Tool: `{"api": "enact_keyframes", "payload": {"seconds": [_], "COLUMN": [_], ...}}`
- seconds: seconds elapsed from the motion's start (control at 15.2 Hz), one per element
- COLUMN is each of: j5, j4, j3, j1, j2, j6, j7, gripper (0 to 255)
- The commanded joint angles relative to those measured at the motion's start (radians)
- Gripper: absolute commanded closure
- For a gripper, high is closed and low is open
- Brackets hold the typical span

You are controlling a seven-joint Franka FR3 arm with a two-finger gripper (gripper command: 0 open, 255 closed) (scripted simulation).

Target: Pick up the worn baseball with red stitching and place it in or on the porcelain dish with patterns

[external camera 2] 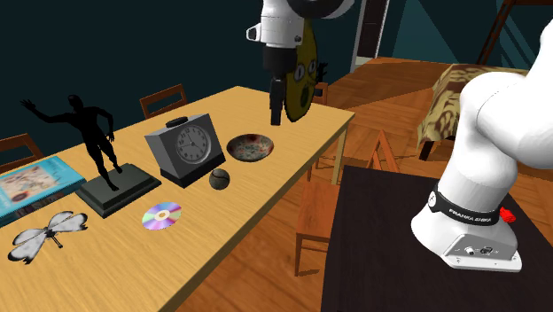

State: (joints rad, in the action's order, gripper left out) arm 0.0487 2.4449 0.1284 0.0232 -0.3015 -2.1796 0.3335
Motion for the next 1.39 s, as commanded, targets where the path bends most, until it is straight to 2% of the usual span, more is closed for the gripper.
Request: {"api": "enact_keyframes", "payload": {"seconds": [0.0, 0.66, 0.99, 1.32], "j5": [0.009, 0.114, 0.165, 0.186], "j4": [-0.008, -0.185, -0.327, -0.502], "j3": [0.010, 0.024, -0.003, -0.035], "j1": [0.005, 0.007, -0.019, -0.049], "j2": [0.074, 0.468, 0.665, 0.860], "j6": [-0.074, -0.316, -0.386, -0.423], "j7": [0.036, 0.235, 0.323, 0.385], "gripper": [0, 0, 0, 0]}}
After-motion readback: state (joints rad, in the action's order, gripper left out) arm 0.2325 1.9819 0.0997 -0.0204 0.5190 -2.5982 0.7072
